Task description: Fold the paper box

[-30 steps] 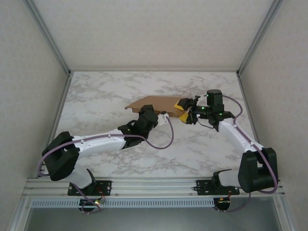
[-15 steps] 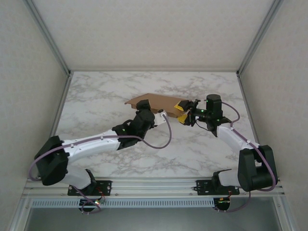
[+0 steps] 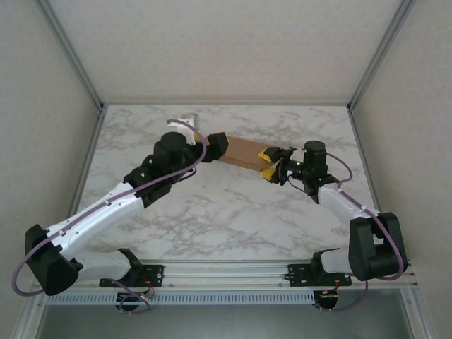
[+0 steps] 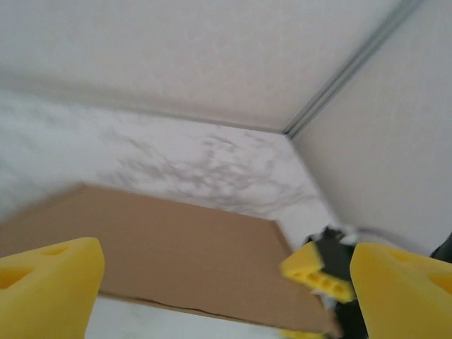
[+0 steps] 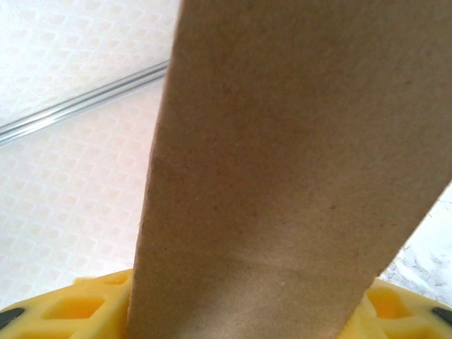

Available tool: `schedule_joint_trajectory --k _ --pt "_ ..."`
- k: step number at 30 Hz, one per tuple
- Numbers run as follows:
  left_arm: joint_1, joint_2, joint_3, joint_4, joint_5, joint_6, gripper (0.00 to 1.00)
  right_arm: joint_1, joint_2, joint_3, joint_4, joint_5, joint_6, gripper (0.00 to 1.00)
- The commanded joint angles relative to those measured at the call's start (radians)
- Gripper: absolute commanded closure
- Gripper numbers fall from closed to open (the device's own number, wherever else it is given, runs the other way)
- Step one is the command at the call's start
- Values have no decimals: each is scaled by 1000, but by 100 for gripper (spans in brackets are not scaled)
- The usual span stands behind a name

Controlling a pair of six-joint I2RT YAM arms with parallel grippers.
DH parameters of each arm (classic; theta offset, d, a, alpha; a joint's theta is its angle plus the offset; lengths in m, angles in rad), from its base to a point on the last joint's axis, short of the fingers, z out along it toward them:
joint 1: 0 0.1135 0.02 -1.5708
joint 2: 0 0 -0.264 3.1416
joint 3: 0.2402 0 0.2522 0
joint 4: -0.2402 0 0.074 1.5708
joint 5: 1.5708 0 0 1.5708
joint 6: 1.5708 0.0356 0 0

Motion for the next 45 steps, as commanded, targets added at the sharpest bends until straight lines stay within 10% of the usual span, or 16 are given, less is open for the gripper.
schedule_joint_trajectory --k 1,9,20,45 --pt "22 60 -19 -36 148 -645 8 -1 -10 -14 38 51 58 61" --pt "37 212 52 -114 241 -910 0 22 -56 -9 22 82 61 61" --pt "77 304 49 -18 227 -947 1 93 -64 1 50 109 96 62" --pt "79 322 37 -104 79 -1023 39 171 -81 -10 76 168 137 59"
